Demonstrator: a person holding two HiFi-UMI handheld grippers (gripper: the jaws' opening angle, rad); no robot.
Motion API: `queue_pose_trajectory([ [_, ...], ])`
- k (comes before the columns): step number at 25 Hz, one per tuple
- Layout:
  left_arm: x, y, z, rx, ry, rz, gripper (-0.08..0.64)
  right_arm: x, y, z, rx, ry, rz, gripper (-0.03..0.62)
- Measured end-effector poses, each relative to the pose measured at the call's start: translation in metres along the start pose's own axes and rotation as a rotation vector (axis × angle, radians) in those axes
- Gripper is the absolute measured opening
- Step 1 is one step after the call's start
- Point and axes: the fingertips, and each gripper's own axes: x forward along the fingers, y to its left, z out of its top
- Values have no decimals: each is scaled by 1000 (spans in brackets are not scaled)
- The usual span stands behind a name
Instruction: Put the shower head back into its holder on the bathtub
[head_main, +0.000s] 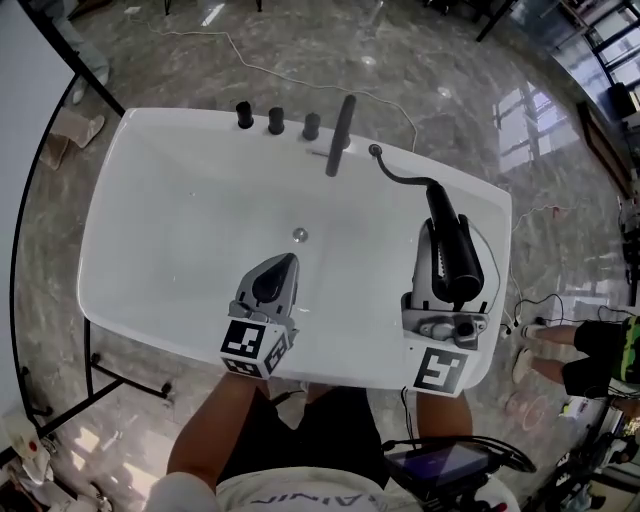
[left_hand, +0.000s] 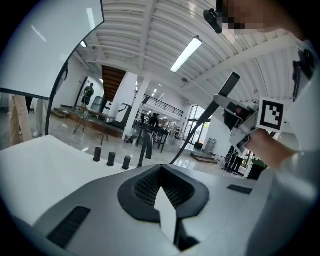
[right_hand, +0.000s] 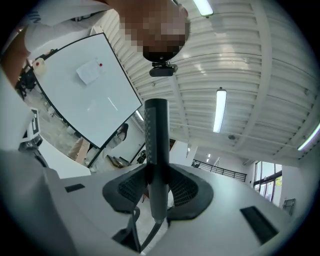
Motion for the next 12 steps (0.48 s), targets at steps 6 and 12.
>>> queue_pose_trajectory([
  [6,21,5,0,-2,8,22,15,48,-25,-19,16,-9,-40,134],
  [12,41,8,0,-5,8,22,15,84,-56,-43,107,-47,-63,133],
])
